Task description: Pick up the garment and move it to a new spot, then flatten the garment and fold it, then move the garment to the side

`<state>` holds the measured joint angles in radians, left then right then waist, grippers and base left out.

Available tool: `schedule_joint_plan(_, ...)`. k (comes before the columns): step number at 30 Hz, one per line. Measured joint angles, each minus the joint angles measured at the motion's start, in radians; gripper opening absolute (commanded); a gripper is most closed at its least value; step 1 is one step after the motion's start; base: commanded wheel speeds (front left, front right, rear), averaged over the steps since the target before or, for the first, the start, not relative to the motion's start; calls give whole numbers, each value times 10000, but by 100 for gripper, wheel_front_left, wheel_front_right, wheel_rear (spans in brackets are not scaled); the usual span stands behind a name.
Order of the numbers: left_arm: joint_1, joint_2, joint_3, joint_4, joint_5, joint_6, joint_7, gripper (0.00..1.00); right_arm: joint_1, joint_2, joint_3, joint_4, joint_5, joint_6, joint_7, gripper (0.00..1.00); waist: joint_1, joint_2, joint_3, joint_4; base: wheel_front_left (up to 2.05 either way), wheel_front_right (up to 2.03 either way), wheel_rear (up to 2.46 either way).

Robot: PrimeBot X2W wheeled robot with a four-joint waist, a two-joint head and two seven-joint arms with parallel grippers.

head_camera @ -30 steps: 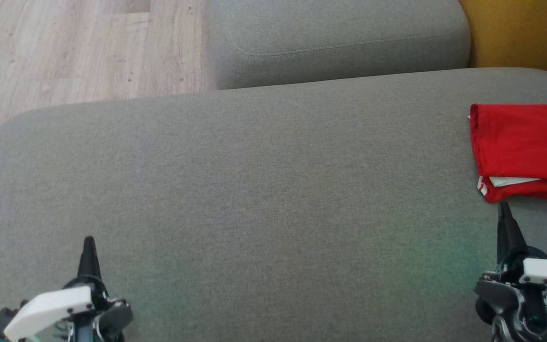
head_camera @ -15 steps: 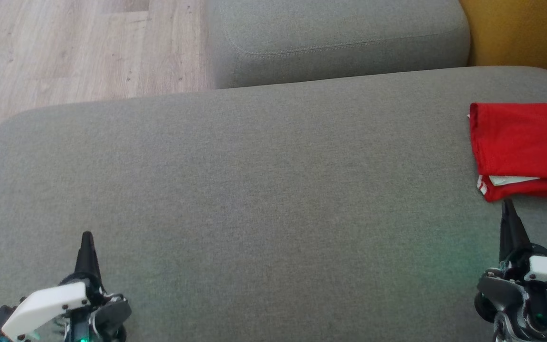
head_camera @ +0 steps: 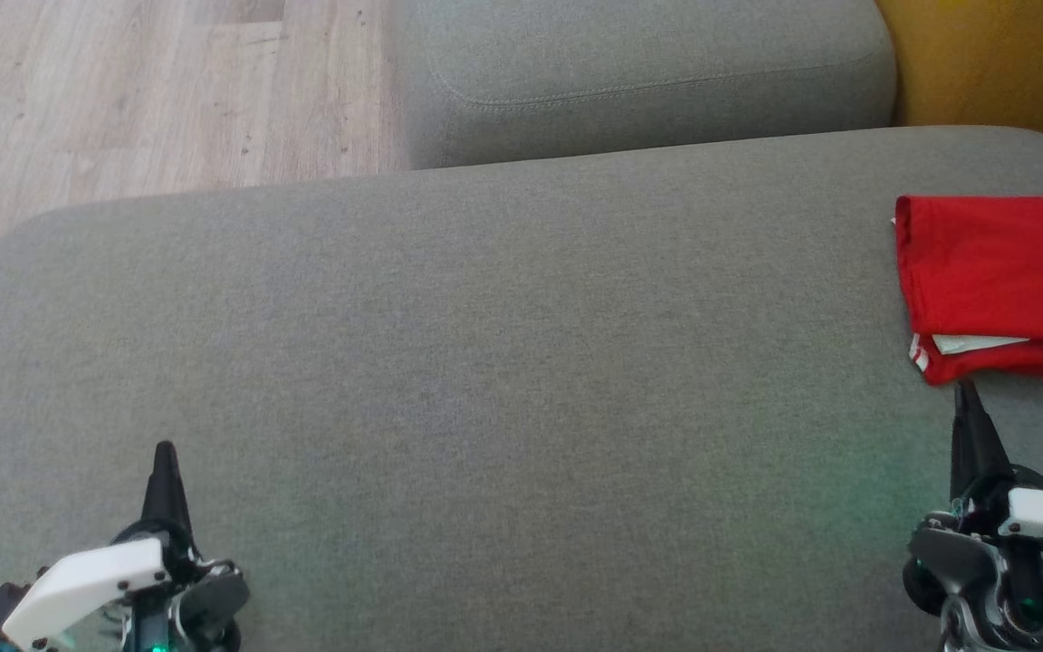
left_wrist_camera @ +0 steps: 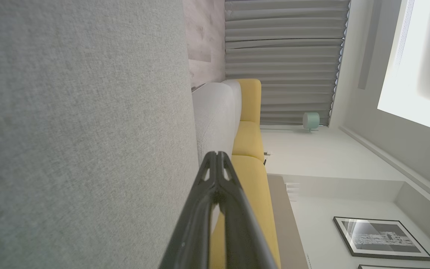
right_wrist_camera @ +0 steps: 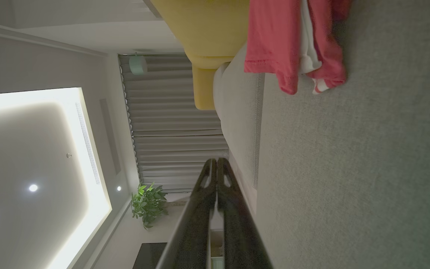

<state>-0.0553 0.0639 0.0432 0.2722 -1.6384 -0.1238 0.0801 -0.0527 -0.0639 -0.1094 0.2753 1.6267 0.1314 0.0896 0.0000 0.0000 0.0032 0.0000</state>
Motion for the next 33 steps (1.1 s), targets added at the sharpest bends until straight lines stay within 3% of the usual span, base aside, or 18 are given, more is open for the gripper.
schedule_joint_plan(33,-1,-67,161,2,31,0,127,0,0,79,-84,4,-4,0,82,0,0,0,-1,0,0,0,0)
